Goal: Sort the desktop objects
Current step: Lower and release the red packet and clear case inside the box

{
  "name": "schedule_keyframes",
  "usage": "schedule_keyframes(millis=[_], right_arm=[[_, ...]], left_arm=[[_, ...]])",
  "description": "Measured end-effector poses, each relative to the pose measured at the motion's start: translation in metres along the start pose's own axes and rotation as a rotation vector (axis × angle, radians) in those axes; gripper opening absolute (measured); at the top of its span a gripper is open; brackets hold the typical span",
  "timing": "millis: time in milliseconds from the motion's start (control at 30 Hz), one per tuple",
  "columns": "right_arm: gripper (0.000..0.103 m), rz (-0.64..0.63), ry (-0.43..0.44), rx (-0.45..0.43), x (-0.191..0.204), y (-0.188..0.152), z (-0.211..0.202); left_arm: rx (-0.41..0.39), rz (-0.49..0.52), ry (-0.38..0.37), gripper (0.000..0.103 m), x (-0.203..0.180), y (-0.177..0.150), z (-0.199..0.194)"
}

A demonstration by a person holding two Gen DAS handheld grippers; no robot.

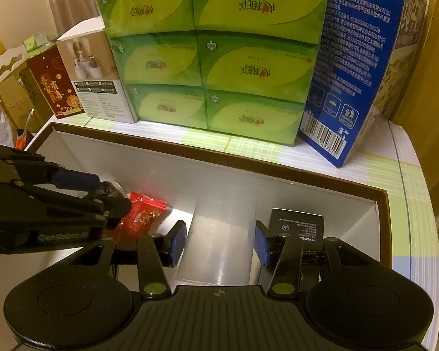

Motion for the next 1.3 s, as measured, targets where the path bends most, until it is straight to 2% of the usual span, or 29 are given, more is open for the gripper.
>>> schedule_keyframes(millis=[133,167,200,267,367,433,467,567,700,833,1300], right_arm=[[0.047,-0.004,0.009,-0.016,-0.001,-0.001,-0.004],[0.054,-0.004,0.012,-0.024,-0.001,-0.002,-0.006],[0.058,-0.003,0.015,-0.038,-0.001,-0.002,-0.009],[0.072,-0.008,0.019,-0.066,-0.001,-0.002,-0.019],[0.081,-0.013,0.011,-0.086,0.001,-0.004,-0.034],[0.089,-0.005,0.020,-0.113,0.001,-0.007,-0.047],[0.094,0.002,0.022,-0.122,0.002,-0.009,-0.053],[0.099,0.016,0.038,-0.138,0.004,-0.014,-0.070],[0.101,0.023,0.039,-0.149,0.008,-0.023,-0.088],[0.101,0.031,0.032,-0.162,0.012,-0.030,-0.105],[0.101,0.085,0.033,-0.219,0.025,-0.051,-0.164]], left_arm=[[-0.009,0.006,0.006,0.045,0.001,-0.001,-0.005],[-0.014,0.004,0.009,0.047,0.001,-0.001,-0.008],[-0.019,0.001,0.012,0.054,0.002,-0.002,-0.011],[-0.034,0.001,0.011,0.057,0.002,-0.003,-0.017],[-0.054,0.008,0.012,0.059,0.001,-0.004,-0.030],[-0.072,0.009,0.017,0.066,0.001,-0.007,-0.042],[-0.080,0.010,0.015,0.067,0.001,-0.008,-0.047],[-0.094,0.005,0.011,0.071,0.001,-0.012,-0.064],[-0.117,-0.003,0.011,0.072,-0.002,-0.017,-0.086],[-0.146,-0.004,0.014,0.082,-0.006,-0.023,-0.109],[-0.194,0.005,0.028,0.087,-0.019,-0.053,-0.177]])
Point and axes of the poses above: each gripper's, at about its wrist camera, not at the fingertips, and z roughly the way its jaws point, x to its left, y to its top, the point moved 5 cm from there along z, roughly the way its jaws point, and after that the axes turned 3 degrees about -z, right-handed, at the moved point
